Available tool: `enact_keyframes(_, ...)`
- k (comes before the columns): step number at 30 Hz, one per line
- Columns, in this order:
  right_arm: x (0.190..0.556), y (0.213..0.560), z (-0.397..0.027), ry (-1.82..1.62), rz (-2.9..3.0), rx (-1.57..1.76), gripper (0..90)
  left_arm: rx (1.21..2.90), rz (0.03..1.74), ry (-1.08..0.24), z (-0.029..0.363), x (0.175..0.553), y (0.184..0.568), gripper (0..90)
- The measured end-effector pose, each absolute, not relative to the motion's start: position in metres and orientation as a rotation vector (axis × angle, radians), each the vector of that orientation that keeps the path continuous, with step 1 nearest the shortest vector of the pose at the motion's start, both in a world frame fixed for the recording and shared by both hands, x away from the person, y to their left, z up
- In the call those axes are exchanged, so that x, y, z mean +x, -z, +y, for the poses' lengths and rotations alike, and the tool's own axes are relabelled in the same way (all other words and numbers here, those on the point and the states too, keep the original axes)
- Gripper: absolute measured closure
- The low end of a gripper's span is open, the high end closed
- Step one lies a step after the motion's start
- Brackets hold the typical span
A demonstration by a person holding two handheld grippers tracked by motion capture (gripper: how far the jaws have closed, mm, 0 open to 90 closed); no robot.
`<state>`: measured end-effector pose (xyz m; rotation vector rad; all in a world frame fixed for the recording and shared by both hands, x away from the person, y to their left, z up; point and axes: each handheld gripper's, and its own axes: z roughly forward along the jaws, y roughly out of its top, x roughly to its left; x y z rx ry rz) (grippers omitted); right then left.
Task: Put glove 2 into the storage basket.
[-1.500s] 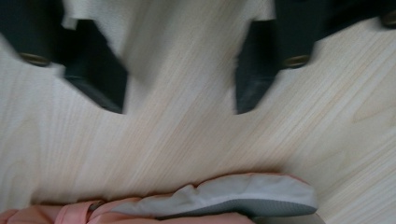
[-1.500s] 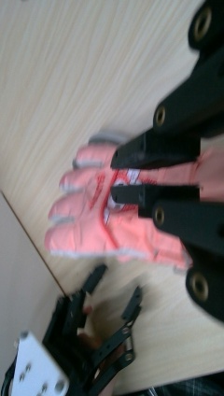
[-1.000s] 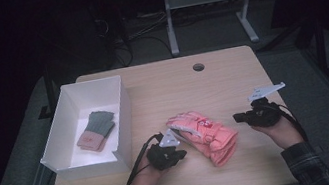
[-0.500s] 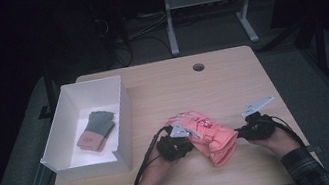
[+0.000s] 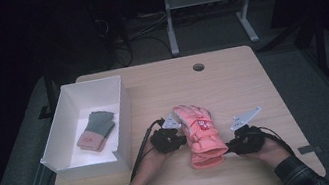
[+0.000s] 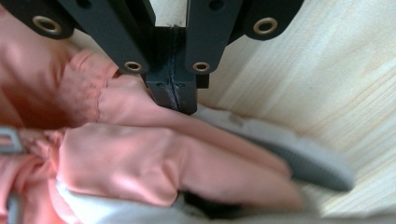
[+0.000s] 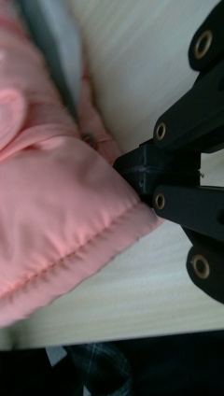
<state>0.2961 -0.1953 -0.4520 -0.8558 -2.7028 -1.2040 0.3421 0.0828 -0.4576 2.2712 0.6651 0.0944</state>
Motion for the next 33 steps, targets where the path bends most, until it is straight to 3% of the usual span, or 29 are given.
enact_keyframes(16,0.277,0.455,-0.15,1.196,-2.684,-0.664,89.7,2.259,0.621,-0.019,0.082,0.344,0.457,89.6)
enact_keyframes(29,0.284,0.431,-0.2,1.322,-2.713,-0.919,89.8,2.261,0.659,-0.015,0.1,0.343,0.442,89.4)
enact_keyframes(32,0.287,0.424,-0.204,1.366,-2.72,-0.937,89.8,2.26,0.672,-0.019,0.107,0.342,0.439,87.2)
enact_keyframes(33,0.289,0.417,-0.205,1.418,-2.717,-0.955,89.9,2.26,0.679,-0.021,0.111,0.342,0.437,81.5)
